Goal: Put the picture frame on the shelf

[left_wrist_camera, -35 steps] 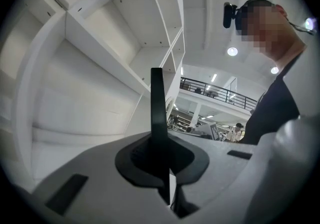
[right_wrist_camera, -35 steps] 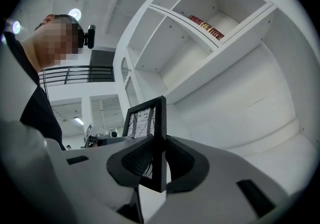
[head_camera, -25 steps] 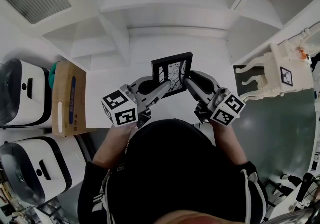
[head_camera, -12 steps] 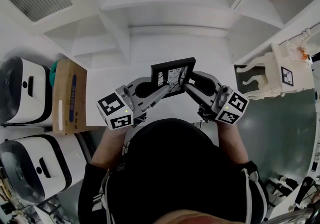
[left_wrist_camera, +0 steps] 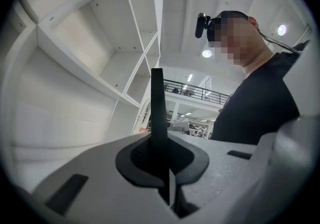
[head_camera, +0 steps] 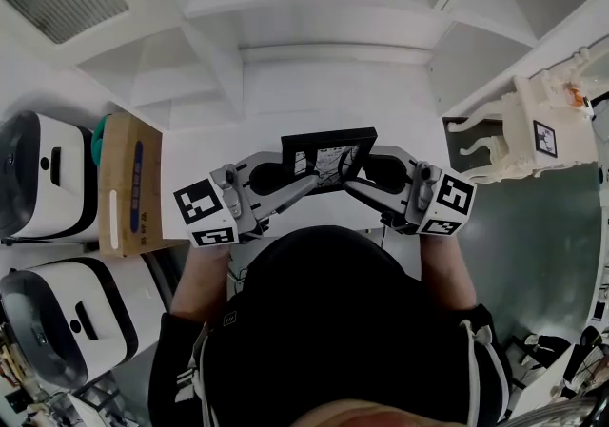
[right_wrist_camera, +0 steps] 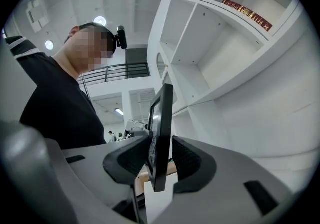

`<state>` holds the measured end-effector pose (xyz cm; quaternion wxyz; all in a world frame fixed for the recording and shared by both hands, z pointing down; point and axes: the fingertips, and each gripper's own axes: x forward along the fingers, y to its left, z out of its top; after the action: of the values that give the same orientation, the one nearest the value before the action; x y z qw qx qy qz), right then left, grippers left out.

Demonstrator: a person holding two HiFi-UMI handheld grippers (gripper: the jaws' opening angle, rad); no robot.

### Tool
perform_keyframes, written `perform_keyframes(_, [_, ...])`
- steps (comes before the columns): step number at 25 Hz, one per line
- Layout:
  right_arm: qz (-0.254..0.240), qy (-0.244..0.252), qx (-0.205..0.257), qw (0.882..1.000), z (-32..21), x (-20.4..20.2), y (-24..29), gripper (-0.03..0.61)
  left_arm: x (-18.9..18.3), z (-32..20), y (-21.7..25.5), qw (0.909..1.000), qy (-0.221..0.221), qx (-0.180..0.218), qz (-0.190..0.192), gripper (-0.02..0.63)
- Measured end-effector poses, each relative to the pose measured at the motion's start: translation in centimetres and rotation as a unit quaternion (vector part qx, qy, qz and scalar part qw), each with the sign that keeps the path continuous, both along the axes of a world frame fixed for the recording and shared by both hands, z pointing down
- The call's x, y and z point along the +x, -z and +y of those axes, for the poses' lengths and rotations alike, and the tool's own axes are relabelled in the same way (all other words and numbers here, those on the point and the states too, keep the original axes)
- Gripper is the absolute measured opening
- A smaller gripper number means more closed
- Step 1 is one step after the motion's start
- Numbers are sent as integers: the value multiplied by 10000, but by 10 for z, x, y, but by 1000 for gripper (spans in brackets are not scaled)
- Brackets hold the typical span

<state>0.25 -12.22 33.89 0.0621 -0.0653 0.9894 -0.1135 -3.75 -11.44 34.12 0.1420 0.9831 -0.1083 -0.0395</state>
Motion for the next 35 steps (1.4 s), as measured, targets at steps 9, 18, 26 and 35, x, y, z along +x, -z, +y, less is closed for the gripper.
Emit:
perform_keyframes(9, [134,540,180,9983,14,-7,3,81,5,10,4,9990,-399,181,31,18])
perform_keyframes(18, [199,356,22,9992,10,-7,-2,77,-4,-1,0,9974,356,524,-341,67])
perform_keyframes(26, [-31,212,-278,9994,9,21,-5,74,-2,-12,6,9943,976,417,-124,100])
perform_keyframes(35, [-329,86,-390,9987,8,35,2,73,9,-16,14,9926,1113,476,-60,101])
